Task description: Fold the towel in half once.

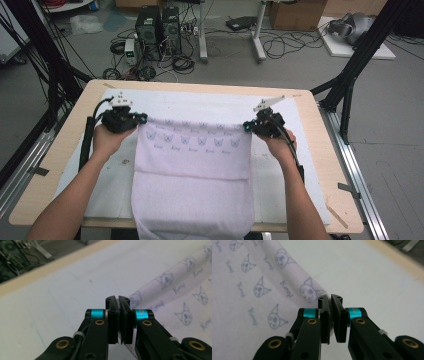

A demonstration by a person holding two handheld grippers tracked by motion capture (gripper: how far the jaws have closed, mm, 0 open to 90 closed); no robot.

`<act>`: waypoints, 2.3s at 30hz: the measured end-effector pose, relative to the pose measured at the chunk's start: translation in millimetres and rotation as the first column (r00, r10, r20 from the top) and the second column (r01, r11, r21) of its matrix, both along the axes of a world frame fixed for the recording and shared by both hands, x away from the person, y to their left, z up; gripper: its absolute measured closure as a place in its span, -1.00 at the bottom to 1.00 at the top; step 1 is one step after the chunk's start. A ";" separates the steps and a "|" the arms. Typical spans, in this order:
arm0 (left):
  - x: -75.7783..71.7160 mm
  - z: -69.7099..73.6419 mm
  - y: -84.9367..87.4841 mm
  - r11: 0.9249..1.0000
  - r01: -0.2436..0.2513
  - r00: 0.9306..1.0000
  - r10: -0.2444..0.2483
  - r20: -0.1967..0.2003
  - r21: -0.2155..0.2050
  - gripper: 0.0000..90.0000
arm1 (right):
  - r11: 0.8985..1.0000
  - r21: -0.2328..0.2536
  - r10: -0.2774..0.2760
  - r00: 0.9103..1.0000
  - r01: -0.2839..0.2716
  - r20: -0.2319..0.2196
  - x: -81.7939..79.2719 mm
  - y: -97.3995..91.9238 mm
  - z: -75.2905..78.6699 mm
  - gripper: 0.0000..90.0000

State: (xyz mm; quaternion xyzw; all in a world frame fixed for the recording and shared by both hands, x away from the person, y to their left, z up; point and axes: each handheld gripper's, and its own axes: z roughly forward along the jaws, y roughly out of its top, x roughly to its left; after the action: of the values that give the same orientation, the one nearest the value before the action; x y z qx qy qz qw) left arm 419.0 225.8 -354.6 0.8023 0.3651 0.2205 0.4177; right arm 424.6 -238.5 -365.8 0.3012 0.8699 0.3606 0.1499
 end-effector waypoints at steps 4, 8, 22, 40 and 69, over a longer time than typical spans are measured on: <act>24.0 37.6 -2.7 0.999 -0.028 0.998 0.029 0.056 -0.019 0.92 | 1.000 0.006 -0.028 0.998 0.028 0.048 22.4 -0.5 35.7 0.91; 38.0 36.7 -8.0 0.999 -0.045 0.998 0.045 0.050 0.000 0.74 | 0.999 0.027 -0.034 0.998 0.032 0.060 36.5 -4.4 50.5 0.82; -1.8 -36.3 10.4 0.998 0.060 0.996 -0.062 -0.058 -0.034 0.22 | 0.999 0.046 0.008 1.000 -0.008 -0.012 -0.9 -5.1 -4.6 0.27; -40.0 -89.0 7.3 0.986 0.169 0.977 -0.167 -0.134 0.003 0.27 | 0.994 0.052 0.098 0.991 -0.093 -0.086 -55.5 2.1 -68.3 0.37; -46.8 -56.3 12.7 0.990 0.139 0.987 -0.141 -0.073 -0.038 0.96 | 0.989 0.101 0.106 0.994 -0.108 0.023 -58.2 -5.2 -29.8 0.95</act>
State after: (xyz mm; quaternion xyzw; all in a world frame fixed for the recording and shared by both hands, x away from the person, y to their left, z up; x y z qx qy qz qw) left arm 372.2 238.5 -410.9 0.8266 0.3270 0.1541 0.4312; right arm 366.4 -243.7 -395.7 0.2583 0.8639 0.4147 0.1224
